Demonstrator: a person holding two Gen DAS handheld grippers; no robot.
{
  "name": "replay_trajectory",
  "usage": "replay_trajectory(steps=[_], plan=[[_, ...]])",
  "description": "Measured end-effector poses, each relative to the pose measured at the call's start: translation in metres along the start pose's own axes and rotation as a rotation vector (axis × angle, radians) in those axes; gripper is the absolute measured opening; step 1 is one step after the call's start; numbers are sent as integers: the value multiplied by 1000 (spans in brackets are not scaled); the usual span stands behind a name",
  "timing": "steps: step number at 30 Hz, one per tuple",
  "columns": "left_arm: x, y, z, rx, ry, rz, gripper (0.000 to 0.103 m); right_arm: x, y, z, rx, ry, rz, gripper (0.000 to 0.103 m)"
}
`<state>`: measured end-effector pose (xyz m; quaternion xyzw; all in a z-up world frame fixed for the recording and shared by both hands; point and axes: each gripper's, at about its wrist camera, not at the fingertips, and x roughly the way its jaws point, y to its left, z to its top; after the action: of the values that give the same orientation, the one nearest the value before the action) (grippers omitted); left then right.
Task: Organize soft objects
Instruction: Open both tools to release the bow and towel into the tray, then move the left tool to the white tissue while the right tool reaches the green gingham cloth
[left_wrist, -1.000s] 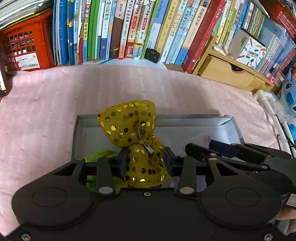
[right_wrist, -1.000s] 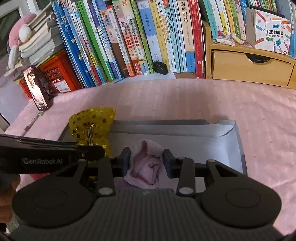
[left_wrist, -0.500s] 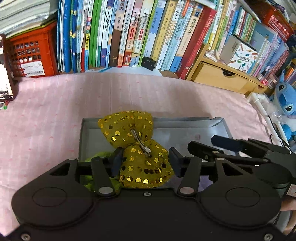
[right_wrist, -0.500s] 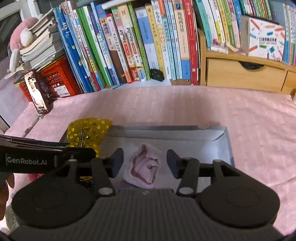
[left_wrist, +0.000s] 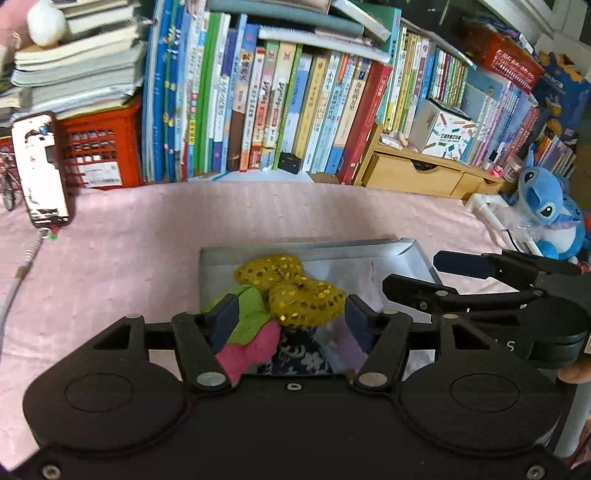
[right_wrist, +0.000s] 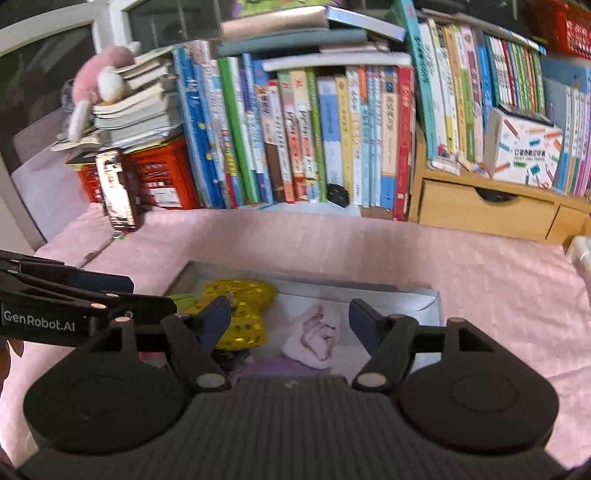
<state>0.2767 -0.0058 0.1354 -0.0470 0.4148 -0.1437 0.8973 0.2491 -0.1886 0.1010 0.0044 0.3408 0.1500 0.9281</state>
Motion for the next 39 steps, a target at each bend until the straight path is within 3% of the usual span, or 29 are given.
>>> replay_trajectory(steps=[9, 18, 28, 39], plan=[[-50, 24, -29, 40, -73, 27, 71, -20, 45, -7, -91, -13, 53, 84], [-76, 82, -52, -36, -105, 62, 74, -19, 87, -10, -159, 43, 95, 85], [-68, 149, -82, -181, -15, 62, 69, -19, 140, -23, -287, 103, 181, 85], [-45, 183, -108, -302, 79, 6, 57, -15, 197, -36, -476, 146, 254, 87]])
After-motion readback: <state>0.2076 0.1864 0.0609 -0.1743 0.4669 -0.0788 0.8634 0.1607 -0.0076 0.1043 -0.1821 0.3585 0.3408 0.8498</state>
